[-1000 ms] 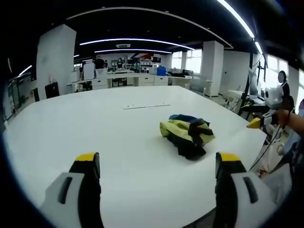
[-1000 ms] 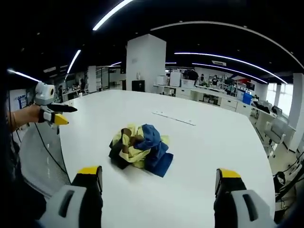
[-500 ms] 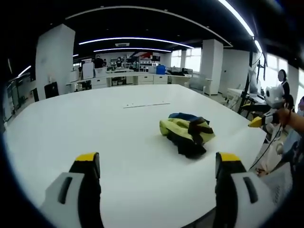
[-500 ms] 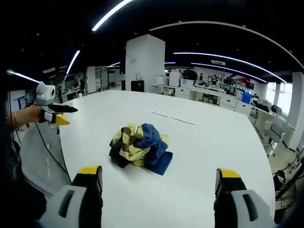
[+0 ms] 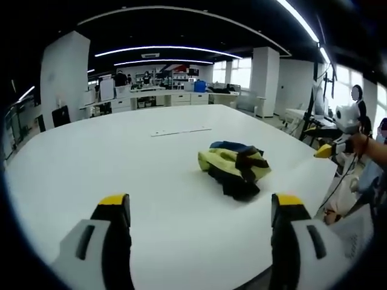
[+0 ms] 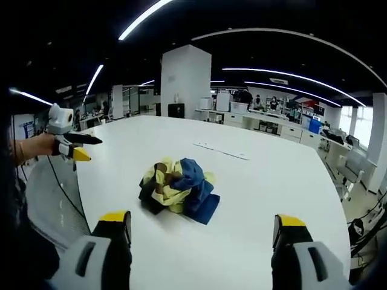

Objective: Fold the garment on the visible template until the final outline fits inside the template.

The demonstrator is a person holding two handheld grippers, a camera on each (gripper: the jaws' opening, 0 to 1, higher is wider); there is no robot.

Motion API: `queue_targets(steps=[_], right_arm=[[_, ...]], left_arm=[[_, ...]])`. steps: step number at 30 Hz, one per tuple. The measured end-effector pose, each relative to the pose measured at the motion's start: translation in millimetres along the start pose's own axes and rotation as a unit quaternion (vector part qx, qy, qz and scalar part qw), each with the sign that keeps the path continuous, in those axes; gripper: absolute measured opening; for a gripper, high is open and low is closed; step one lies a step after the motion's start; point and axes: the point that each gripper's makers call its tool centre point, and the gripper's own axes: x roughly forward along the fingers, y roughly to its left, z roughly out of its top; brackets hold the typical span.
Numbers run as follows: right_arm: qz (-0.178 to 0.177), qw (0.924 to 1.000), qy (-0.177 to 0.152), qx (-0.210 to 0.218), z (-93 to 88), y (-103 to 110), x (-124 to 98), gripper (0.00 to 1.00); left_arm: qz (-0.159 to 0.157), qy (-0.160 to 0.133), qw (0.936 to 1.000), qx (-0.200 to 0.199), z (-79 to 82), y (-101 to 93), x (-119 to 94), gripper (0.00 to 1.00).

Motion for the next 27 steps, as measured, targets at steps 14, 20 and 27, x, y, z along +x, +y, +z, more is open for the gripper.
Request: queue_targets(steps=[14, 20, 27], right_arm=[[0.009, 1.0000, -0.001, 0.004, -2.4, 2.5, 5.8, 0.92], [0.014, 0.9999, -0.008, 0.003, 1.5, 4.7, 9.0, 0.89], [0.025, 0.9995, -0.020, 0.001, 6.0, 9.4, 13.4, 0.82]], left_arm=[[-0.012, -0.010, 0.9998, 0.010, 1.4, -10.4, 5.1, 0.83], [-0.021, -0.027, 0.9994, -0.011, 0.8, -17.1, 6.7, 0.79], [-0.032, -0.024, 0.9991, -0.016, -4.2, -26.8, 12.8, 0.76]])
